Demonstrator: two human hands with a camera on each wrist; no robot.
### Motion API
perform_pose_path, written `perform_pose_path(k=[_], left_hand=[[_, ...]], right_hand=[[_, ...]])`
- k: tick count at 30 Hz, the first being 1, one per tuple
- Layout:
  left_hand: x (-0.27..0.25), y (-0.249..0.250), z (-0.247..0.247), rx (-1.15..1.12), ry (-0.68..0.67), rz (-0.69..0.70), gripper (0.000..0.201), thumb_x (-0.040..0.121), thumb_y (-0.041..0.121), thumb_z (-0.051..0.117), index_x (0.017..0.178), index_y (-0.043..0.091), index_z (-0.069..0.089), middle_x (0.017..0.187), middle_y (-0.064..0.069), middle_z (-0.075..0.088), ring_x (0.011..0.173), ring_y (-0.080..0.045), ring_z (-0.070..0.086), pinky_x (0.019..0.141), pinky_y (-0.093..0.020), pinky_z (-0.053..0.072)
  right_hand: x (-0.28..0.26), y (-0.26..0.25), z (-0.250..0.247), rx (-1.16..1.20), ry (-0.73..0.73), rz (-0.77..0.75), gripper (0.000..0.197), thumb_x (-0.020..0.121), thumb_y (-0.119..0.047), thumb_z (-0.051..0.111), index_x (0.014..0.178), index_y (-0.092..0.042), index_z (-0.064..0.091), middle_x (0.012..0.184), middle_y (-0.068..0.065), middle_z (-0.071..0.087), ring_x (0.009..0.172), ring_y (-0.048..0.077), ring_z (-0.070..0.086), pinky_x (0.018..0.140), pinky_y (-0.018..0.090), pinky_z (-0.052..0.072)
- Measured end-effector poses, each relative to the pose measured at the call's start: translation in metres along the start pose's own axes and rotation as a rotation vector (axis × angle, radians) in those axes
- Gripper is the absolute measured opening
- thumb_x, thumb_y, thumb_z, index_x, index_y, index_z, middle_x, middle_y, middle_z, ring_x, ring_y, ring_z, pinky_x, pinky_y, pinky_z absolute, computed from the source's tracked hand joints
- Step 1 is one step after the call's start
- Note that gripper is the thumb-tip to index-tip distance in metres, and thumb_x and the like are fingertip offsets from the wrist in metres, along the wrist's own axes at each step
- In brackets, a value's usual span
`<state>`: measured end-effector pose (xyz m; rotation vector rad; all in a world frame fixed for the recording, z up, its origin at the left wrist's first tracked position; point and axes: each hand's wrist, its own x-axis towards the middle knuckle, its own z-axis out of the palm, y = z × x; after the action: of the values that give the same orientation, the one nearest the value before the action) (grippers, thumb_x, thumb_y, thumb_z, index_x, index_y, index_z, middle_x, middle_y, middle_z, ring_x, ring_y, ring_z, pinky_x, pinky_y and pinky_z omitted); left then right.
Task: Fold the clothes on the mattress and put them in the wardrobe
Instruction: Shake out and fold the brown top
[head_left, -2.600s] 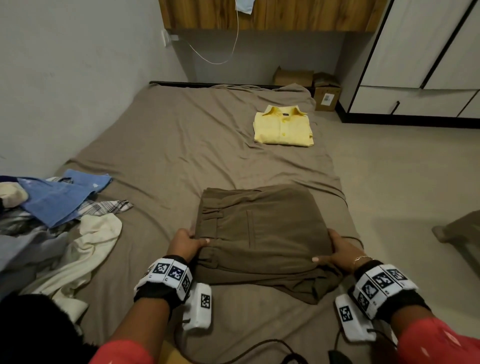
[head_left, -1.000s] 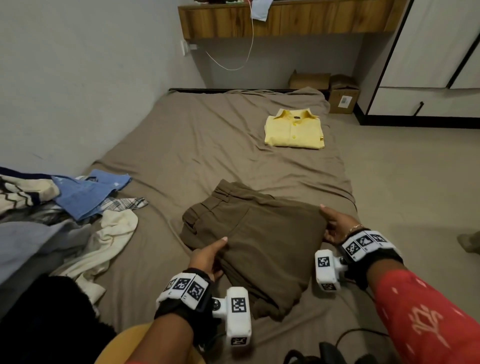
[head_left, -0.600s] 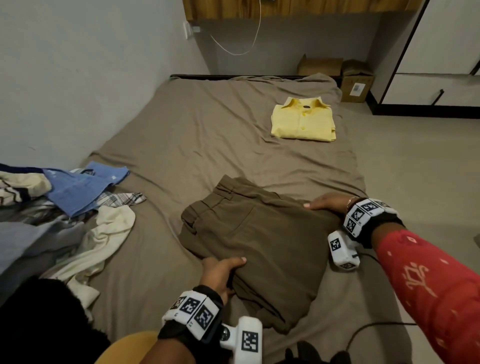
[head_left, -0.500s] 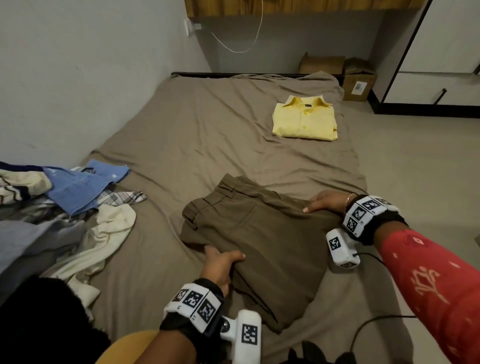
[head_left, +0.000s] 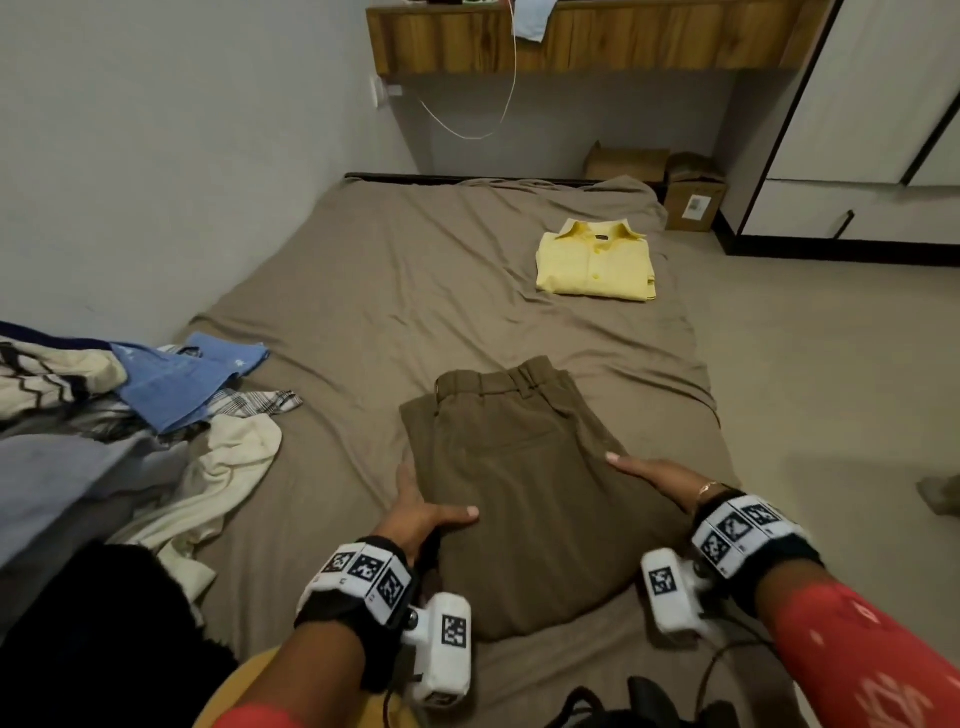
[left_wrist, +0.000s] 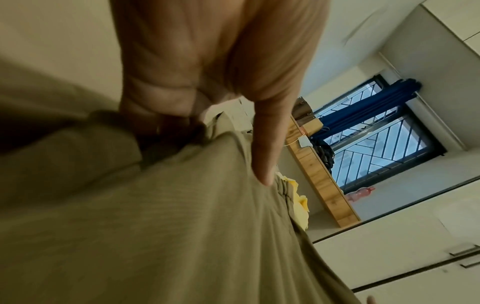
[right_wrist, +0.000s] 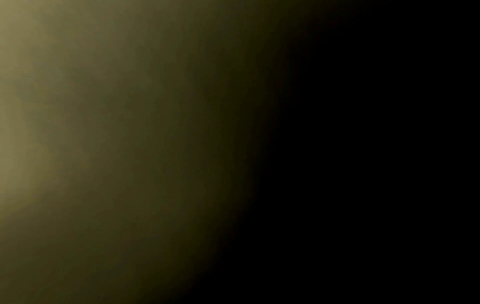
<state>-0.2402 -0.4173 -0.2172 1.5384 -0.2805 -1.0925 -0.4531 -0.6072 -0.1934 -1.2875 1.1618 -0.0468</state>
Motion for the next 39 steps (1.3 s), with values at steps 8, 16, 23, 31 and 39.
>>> perform_pose_path(k=[8, 16, 23, 31, 39], left_hand=[[-0.027, 0.043, 0.009, 0.217, -0.143, 0.084, 0.059, 0.079, -0.024, 0.036, 0.128, 0.005, 0.052, 0.133, -0.021, 0.05, 0.113, -0.029, 0.051, 0.084, -0.026, 0.047], [-0.055, 0.14, -0.016, 0.247, -0.42, 0.172, 0.033, 0.083, -0.014, 0.053, 0.104, 0.011, 0.056, 0.082, 0.0, 0.069, 0.068, -0.008, 0.067, 0.062, -0.016, 0.054], [-0.01, 0.224, -0.006, 0.544, -0.405, 0.236, 0.063, 0.054, -0.006, 0.061, 0.115, 0.012, 0.053, 0.098, -0.005, 0.067, 0.083, -0.016, 0.064, 0.071, -0.023, 0.054], [0.177, 0.316, 0.011, 0.796, -0.174, 0.373, 0.073, 0.077, -0.019, 0.054, 0.142, 0.011, 0.036, 0.13, -0.013, 0.053, 0.107, -0.026, 0.055, 0.087, -0.031, 0.05], [0.359, 0.35, -0.003, 1.133, 0.17, 0.542, 0.056, 0.076, 0.004, 0.071, 0.122, 0.032, 0.056, 0.127, -0.002, 0.056, 0.119, -0.02, 0.049, 0.1, -0.029, 0.04]], right_hand=[[-0.035, -0.046, 0.014, -0.404, -0.046, -0.309, 0.079, 0.056, -0.024, 0.054, 0.131, -0.001, 0.044, 0.13, 0.005, 0.049, 0.116, 0.021, 0.048, 0.086, 0.01, 0.038], [-0.092, -0.093, 0.0, -0.19, -0.1, -0.366, 0.033, 0.089, 0.009, 0.045, 0.118, -0.005, 0.045, 0.114, 0.006, 0.05, 0.06, -0.002, 0.063, 0.056, 0.005, 0.046], [-0.046, -0.158, -0.015, -0.286, 0.013, -0.419, 0.019, 0.092, 0.0, 0.044, 0.105, -0.009, 0.055, 0.118, 0.011, 0.059, 0.095, 0.019, 0.055, 0.086, 0.015, 0.044], [0.134, -0.277, -0.036, -0.351, 0.055, -0.577, 0.038, 0.088, -0.005, 0.055, 0.126, -0.006, 0.049, 0.122, 0.008, 0.056, 0.106, 0.024, 0.052, 0.093, 0.025, 0.038], [0.33, -0.32, -0.016, -0.005, 0.057, -0.516, 0.048, 0.089, -0.015, 0.057, 0.132, 0.001, 0.043, 0.132, 0.015, 0.052, 0.115, 0.029, 0.052, 0.098, 0.031, 0.044]])
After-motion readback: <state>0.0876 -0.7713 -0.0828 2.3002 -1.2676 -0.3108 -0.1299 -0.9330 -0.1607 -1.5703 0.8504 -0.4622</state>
